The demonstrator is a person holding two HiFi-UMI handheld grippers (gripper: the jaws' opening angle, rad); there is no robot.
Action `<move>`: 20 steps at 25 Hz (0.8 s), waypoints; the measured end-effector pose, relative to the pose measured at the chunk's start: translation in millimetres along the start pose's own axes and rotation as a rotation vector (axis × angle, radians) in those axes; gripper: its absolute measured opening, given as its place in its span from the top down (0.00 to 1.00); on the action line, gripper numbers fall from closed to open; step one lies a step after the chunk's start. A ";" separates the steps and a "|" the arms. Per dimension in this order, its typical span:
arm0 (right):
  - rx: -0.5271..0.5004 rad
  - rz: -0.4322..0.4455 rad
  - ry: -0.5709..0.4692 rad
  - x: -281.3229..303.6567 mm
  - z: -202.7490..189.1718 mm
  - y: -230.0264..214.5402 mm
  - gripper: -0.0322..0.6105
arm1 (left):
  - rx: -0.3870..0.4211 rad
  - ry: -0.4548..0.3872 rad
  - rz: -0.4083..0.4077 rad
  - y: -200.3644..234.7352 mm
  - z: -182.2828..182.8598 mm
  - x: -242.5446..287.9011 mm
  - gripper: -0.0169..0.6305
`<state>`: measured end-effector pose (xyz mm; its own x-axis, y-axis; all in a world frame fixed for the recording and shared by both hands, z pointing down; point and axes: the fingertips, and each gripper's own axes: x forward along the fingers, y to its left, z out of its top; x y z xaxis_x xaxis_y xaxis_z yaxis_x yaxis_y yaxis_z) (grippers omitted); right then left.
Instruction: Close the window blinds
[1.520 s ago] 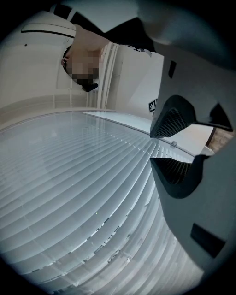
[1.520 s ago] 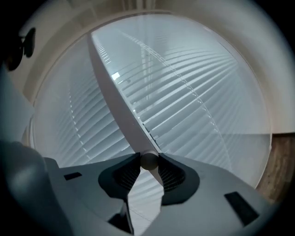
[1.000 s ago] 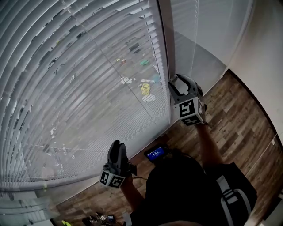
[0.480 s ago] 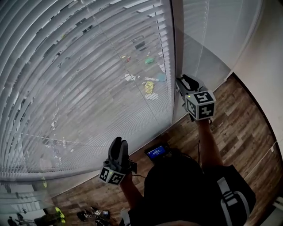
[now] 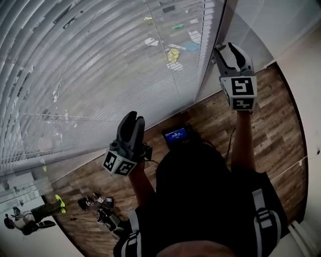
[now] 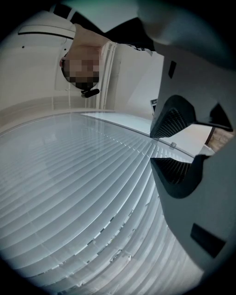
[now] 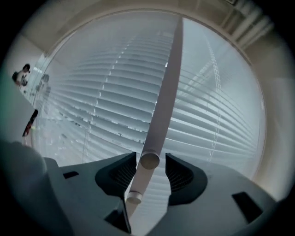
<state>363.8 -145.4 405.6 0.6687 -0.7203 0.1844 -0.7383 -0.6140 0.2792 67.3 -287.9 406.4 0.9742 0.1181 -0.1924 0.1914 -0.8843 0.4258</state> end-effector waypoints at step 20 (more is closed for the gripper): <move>0.258 0.129 -0.019 -6.3 -28.0 -1.7 0.74 | -0.014 0.036 0.069 -9.0 -17.4 -4.2 0.76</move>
<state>363.3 -130.9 430.4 0.5680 -0.8021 0.1844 -0.8167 -0.5771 0.0050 63.6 -272.5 418.7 0.9888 0.0734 -0.1303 0.1248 -0.8848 0.4490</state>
